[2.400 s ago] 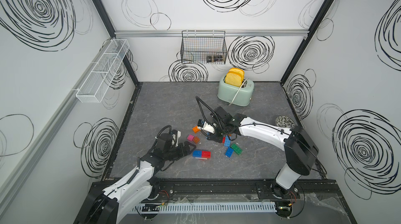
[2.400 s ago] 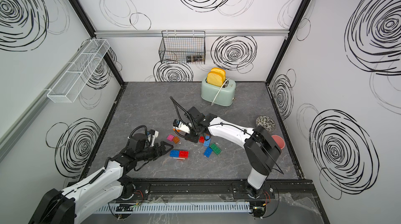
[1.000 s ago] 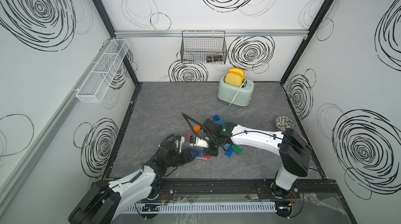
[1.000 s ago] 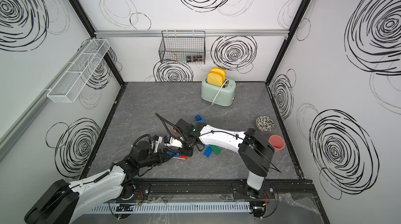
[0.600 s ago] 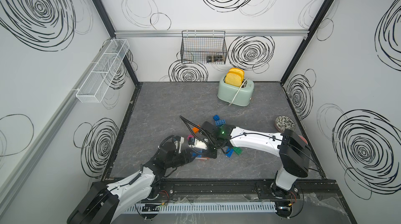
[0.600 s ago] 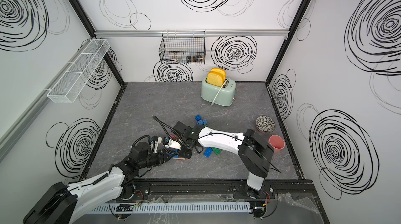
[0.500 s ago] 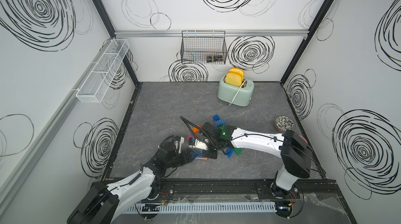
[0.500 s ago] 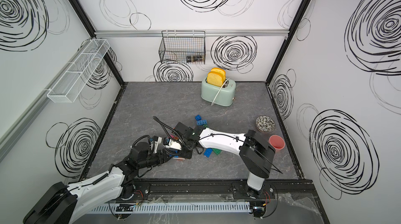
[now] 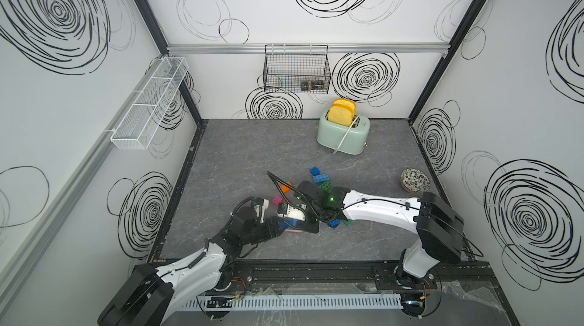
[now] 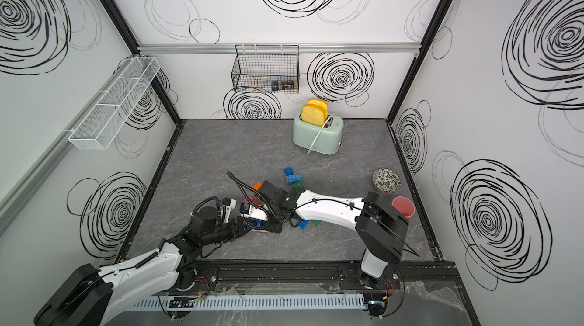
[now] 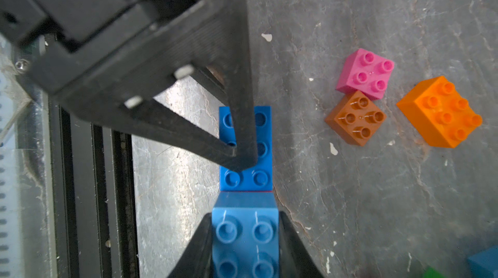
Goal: Assemble a heart with lego
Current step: Assemble the lego brick with the lego brick.
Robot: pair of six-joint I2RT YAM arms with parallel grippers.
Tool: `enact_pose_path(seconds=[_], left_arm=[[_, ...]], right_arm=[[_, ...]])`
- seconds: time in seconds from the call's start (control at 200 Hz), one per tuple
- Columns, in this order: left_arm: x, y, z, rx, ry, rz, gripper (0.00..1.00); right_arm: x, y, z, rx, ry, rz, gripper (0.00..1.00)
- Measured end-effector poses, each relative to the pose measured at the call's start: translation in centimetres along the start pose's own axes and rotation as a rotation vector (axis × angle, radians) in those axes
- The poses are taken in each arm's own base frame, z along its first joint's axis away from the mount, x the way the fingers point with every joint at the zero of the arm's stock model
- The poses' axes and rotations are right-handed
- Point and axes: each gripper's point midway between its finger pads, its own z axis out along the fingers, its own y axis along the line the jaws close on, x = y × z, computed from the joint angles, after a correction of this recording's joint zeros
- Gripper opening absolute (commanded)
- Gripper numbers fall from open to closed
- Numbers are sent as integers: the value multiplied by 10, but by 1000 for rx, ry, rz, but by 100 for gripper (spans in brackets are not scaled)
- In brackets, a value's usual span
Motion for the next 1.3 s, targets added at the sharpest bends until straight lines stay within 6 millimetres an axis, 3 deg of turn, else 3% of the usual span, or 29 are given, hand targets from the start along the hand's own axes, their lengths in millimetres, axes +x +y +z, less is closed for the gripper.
enact_pose_path(seconds=[0.45, 0.906, 1.296], left_arm=[[0, 2, 0, -7, -3, -3, 67], [0, 2, 0, -3, -7, -1, 67], [0, 3, 0, -5, -8, -3, 67]], right_arm=[[-2, 0, 6, -101, 7, 49, 22], [0, 0, -1, 71, -42, -35, 22], [2, 1, -6, 20, -43, -11, 22]])
